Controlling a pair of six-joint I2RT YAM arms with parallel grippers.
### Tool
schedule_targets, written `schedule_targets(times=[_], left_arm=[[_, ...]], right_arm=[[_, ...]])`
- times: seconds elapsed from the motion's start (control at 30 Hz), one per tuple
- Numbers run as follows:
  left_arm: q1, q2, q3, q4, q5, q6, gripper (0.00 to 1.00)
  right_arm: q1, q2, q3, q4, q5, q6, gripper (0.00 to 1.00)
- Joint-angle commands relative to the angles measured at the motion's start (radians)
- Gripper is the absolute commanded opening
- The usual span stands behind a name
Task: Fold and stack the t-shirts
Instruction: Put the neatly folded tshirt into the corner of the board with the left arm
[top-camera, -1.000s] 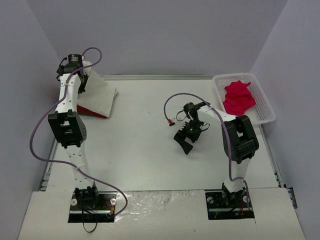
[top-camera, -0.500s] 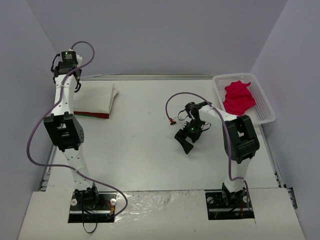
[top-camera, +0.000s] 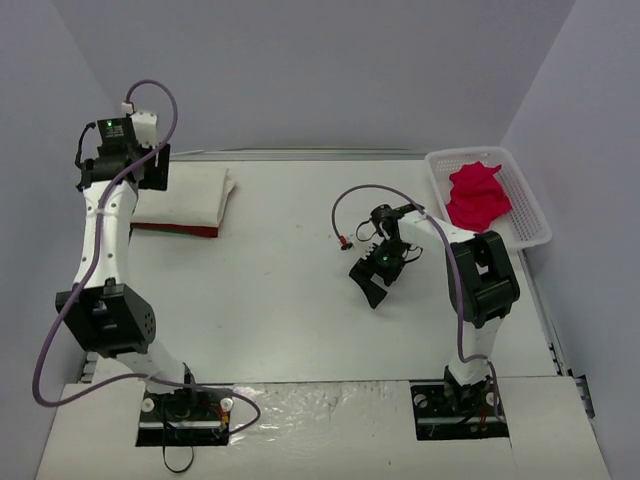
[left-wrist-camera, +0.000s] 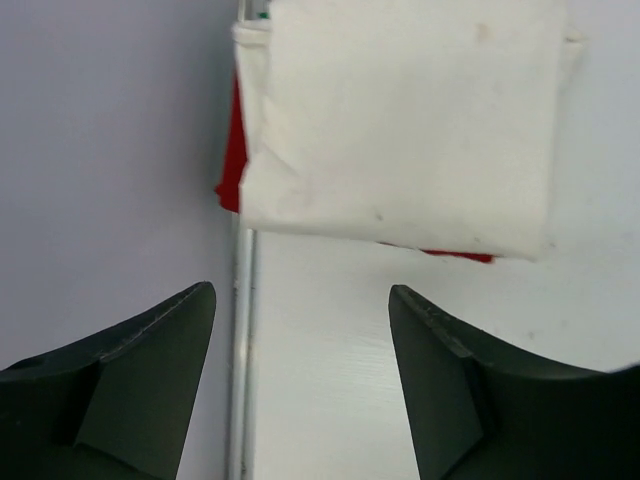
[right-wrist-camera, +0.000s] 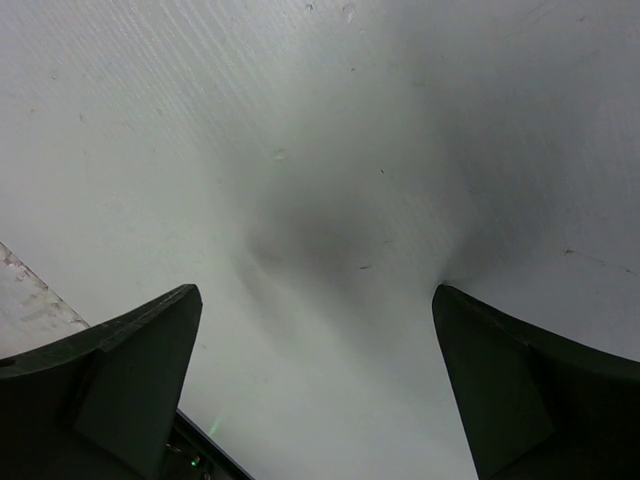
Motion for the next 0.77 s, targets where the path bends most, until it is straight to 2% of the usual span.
schedule_targets(times=[0.0, 0.13, 0.17, 0.23, 0.37, 0.53, 0.63, 0.73], left_arm=[[-0.031, -0.153, -0.219, 0.095, 0.168, -0.064, 0.69], [-0.129, -0.264, -0.429, 0.245, 0.166, 0.028, 0.74], [-0.191, -0.275, -0.451, 0.251, 0.135, 0.06, 0.75], [-0.222, -0.273, -0.471, 0.23, 0.116, 0.065, 0.75], [-0.23, -0.275, -0.503, 0.241, 0.144, 0.117, 0.78], [-0.229, -0.247, -0.462, 0.168, 0.118, 0.127, 0.79], [-0.23, -0.301, -0.517, 0.213, 0.188, 0.114, 0.82], [-0.232, -0.338, -0.577, 0.259, 0.21, 0.102, 0.84]], right_arm=[[-0.041, 0.077, -0.072, 0.051, 0.118, -0.014, 1.0], [-0.043, -0.079, 0.003, 0.048, 0.07, 0.003, 1.0], [-0.043, -0.109, 0.044, 0.048, 0.07, 0.017, 1.0], [-0.041, -0.191, 0.081, 0.032, 0.096, 0.026, 1.0], [-0.049, -0.339, 0.152, 0.035, 0.154, 0.044, 1.0], [-0.063, -0.491, 0.231, 0.071, 0.25, 0.129, 1.0], [-0.092, -0.569, 0.183, 0.135, 0.348, 0.165, 1.0], [-0.159, -0.652, 0.105, 0.199, 0.31, 0.164, 1.0]])
